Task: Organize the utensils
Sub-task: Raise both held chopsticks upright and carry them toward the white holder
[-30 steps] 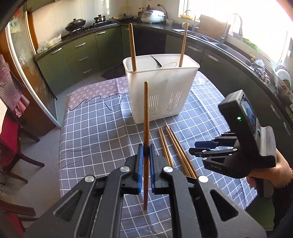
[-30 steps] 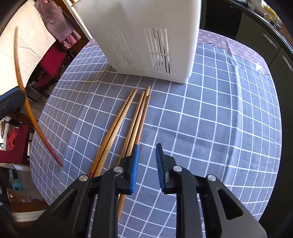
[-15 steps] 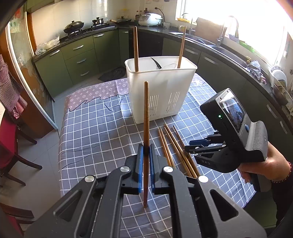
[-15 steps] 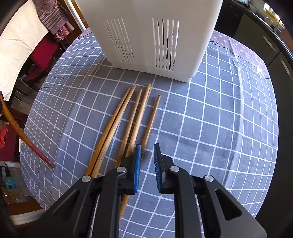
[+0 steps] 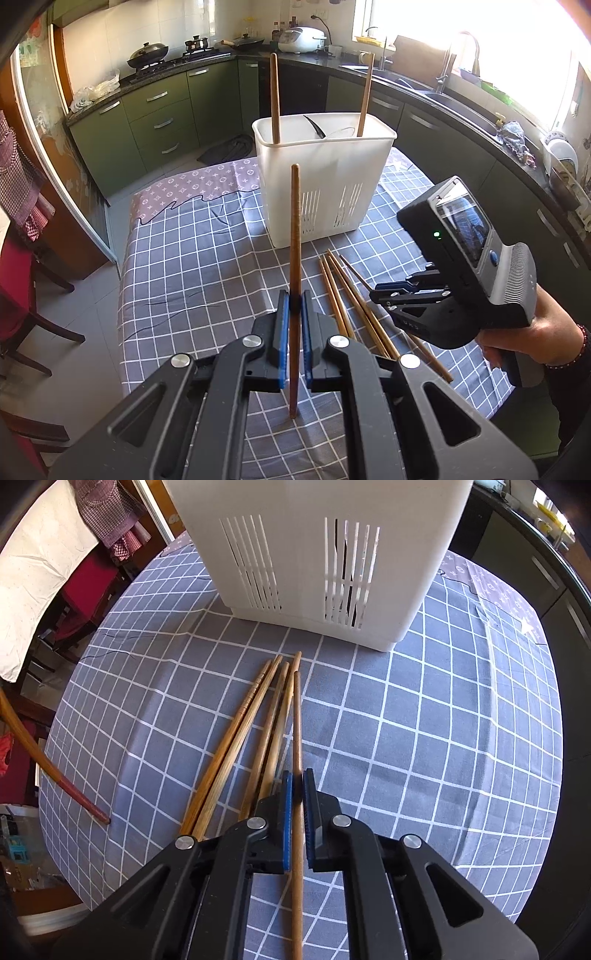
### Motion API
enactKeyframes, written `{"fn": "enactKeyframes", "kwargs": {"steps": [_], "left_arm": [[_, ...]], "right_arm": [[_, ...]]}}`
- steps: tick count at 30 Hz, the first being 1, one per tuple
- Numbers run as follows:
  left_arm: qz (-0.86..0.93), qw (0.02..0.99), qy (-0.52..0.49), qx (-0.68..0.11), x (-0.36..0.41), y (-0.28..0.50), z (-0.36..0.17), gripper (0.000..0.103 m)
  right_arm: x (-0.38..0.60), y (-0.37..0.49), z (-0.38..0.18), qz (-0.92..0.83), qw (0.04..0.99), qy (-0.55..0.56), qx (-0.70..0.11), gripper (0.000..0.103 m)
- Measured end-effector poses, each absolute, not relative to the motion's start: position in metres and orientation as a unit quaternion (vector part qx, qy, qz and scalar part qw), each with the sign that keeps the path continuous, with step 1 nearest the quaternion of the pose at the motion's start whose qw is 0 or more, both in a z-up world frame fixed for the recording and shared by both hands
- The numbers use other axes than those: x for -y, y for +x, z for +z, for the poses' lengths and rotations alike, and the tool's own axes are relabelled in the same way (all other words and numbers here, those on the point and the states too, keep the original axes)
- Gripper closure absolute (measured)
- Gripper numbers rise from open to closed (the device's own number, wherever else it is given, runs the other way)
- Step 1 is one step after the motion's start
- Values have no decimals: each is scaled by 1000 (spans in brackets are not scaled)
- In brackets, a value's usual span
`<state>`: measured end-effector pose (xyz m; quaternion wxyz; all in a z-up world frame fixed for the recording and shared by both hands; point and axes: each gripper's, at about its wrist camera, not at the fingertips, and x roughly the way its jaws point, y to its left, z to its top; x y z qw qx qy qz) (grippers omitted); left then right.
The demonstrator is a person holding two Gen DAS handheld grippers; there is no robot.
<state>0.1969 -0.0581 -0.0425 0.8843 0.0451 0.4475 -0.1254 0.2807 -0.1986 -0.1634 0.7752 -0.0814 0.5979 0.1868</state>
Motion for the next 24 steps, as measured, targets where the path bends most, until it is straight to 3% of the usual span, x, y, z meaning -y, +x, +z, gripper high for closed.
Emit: {"fn": "enactKeyframes", "kwargs": {"steps": [13,24], "left_arm": [[-124,891,46,-433,52,190,-27,96],[-129,895,50,-424,56,184,-16,97]], "right_arm": [[244,226,-45,212,857,-45,-468,96],[263,201,-25,207,874,-43,-437,96]]}}
